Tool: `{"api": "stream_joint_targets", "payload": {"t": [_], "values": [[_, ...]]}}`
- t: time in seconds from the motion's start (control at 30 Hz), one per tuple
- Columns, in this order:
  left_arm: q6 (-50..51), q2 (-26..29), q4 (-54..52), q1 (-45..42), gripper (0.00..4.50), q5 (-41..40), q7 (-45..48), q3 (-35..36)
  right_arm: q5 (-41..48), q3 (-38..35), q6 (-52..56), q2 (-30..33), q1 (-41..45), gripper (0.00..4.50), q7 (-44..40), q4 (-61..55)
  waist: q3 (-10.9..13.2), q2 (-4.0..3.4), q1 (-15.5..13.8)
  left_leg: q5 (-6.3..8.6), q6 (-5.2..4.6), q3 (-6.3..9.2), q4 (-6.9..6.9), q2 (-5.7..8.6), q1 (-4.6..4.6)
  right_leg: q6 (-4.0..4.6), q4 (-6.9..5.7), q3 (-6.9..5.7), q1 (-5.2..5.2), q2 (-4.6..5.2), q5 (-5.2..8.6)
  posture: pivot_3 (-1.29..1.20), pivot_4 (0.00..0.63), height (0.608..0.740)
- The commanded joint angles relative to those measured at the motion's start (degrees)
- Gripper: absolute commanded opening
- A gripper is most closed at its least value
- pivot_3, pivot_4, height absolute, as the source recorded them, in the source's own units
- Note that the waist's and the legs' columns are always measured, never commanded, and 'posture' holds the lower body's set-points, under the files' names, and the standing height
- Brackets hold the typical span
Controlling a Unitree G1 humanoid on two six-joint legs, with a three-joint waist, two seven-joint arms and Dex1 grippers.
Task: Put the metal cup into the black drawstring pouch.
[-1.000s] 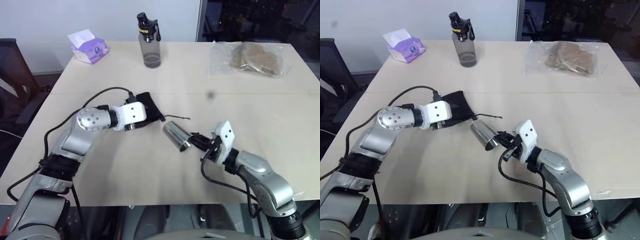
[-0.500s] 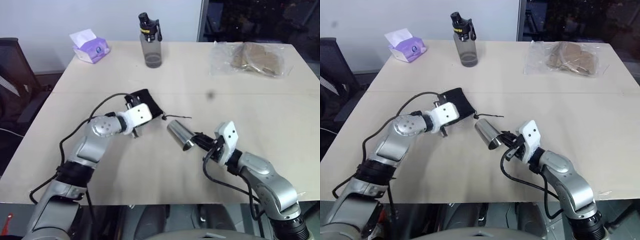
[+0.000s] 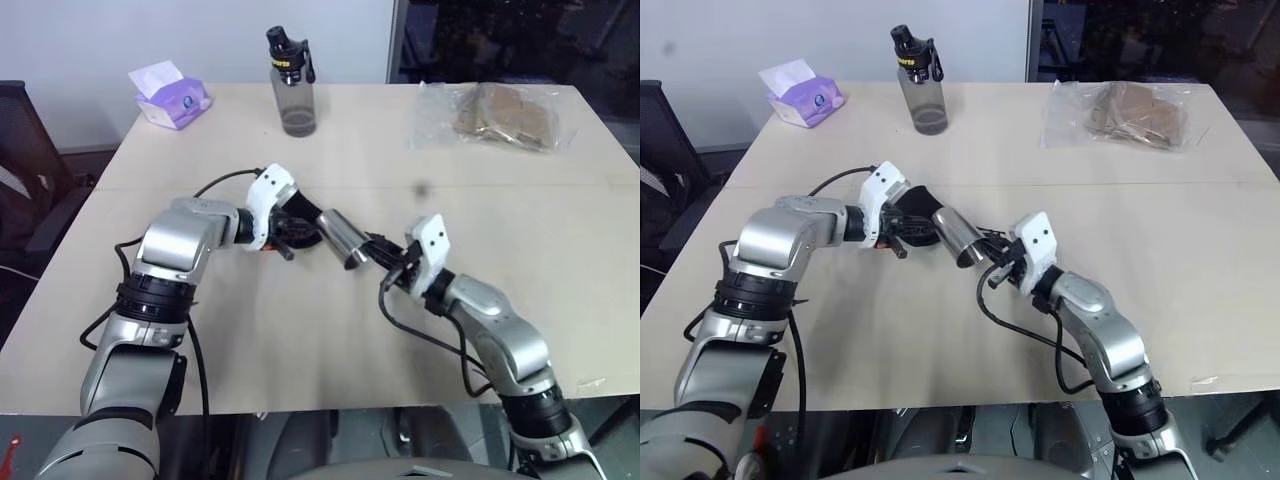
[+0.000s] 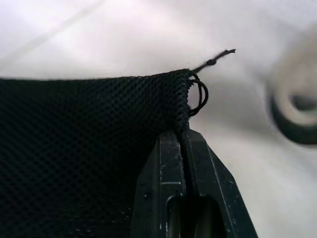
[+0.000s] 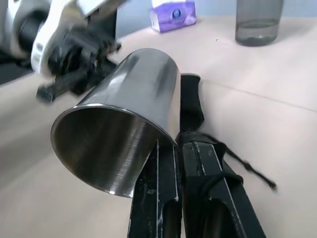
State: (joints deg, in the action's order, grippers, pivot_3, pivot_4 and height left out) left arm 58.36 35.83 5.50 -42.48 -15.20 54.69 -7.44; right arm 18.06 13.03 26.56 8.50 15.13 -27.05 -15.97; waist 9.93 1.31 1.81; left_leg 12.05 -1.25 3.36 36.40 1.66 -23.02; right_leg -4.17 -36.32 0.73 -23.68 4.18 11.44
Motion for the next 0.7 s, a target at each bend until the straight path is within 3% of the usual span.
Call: {"api": "stream_joint_targets", "payload": {"t": [0.03, 0.27, 0.47, 0.7], "values": [[4.8, -1.91, -0.25, -2.69, 0.04, -2.95, -2.67, 3.52, -1.53, 0.73, -6.07, -1.5, 2.1, 0.0, -1.72, 5.37, 0.0, 0.0, -0.01, 0.0, 0.0, 0.0, 0.0, 0.0, 0.0, 0.0, 0.01, 0.0, 0.01, 0.01, 0.0, 0.0, 0.15, 0.74], [15.93, -7.06, 0.71, -5.19, 0.04, -7.28, -10.74, 12.0, -5.69, 1.95, -16.42, -4.71, 3.63, 0.0, -2.93, 19.69, 0.0, 0.0, 0.52, 0.0, 0.01, 0.01, -0.01, 0.02, 0.03, 0.0, -0.05, 0.02, -0.02, -0.01, -0.01, 0.0, 0.15, 0.74], [19.24, -8.35, -1.07, -4.33, 0.04, -8.78, -14.27, 14.09, -9.13, 2.57, -22.03, -6.83, 5.15, 0.0, -3.06, 27.49, 0.0, 0.0, 0.54, 0.0, 0.04, 0.01, -0.03, 0.02, 0.08, 0.02, -0.12, 0.1, -0.04, -0.01, -0.02, 0.0, 0.15, 0.74], [20.16, -9.24, -1.02, -4.88, 0.04, -9.99, -17.55, 16.72, -14.45, 4.59, -24.6, -4.77, 5.84, 0.0, -4.84, 30.04, -0.01, 0.02, 0.56, 0.03, 0.1, 0.01, -0.03, 0.03, 0.16, 0.02, -0.17, 0.15, -0.02, 0.02, -0.02, 0.0, 0.15, 0.74]]}}
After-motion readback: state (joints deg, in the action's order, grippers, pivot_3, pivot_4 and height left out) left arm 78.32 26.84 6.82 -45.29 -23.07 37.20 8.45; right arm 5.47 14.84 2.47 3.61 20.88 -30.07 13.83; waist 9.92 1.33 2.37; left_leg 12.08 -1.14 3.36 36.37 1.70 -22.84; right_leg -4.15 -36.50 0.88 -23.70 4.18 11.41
